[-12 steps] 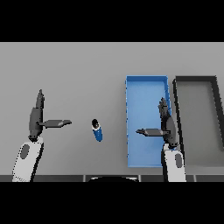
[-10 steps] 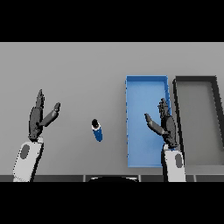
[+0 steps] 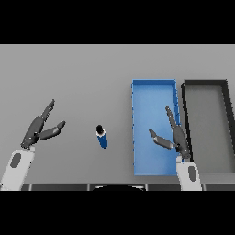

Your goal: Pick up the blue pipe and place it into the blue bin.

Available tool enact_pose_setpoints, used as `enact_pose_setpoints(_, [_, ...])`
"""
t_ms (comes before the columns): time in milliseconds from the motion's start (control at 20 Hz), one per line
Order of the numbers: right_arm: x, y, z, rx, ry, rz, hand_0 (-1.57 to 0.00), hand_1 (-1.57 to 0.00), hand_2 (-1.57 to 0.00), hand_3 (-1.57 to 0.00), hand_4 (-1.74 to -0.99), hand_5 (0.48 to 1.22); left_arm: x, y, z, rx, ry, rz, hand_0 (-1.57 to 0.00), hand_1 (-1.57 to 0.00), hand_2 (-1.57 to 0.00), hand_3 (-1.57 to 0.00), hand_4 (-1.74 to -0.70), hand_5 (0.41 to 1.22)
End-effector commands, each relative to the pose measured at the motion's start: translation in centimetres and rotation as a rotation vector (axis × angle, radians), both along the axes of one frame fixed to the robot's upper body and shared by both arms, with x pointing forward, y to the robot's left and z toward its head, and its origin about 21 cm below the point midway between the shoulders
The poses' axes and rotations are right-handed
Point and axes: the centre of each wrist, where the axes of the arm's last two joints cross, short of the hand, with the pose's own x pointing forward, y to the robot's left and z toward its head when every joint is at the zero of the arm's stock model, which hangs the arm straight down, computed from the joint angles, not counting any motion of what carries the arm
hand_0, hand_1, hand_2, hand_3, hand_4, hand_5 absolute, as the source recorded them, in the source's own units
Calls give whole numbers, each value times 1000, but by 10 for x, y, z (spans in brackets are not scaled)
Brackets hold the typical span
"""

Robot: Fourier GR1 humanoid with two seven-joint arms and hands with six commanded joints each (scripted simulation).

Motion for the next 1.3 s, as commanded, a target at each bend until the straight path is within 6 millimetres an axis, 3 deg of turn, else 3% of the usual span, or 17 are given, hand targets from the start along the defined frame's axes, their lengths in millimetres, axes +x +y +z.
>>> enact_pose_setpoints(0, [-3,3,0,-8,7,6,1,1,1,1,-1191,587,2,2,1,4,6,-7,1,1,1,1,-967,598])
enact_pose_setpoints(300, [-1,5,2,3,29,4,1,1,1,1,-1200,580,-19,-15,12,11,31,-230,1,1,1,1,-989,566])
enact_pose_setpoints(700, [-2,4,4,8,19,12,1,1,1,1,-1213,572,-43,-66,1,99,172,-427,1,1,1,1,-1084,469])
enact_pose_setpoints(950, [-1,5,4,22,36,13,1,1,1,1,-1210,564,-40,-98,-13,67,147,-472,1,1,1,1,-1149,484])
enact_pose_setpoints(1250, [-5,3,3,42,33,2,1,1,1,1,-1207,551,-24,-129,-34,8,146,-437,1,1,1,1,-1126,491])
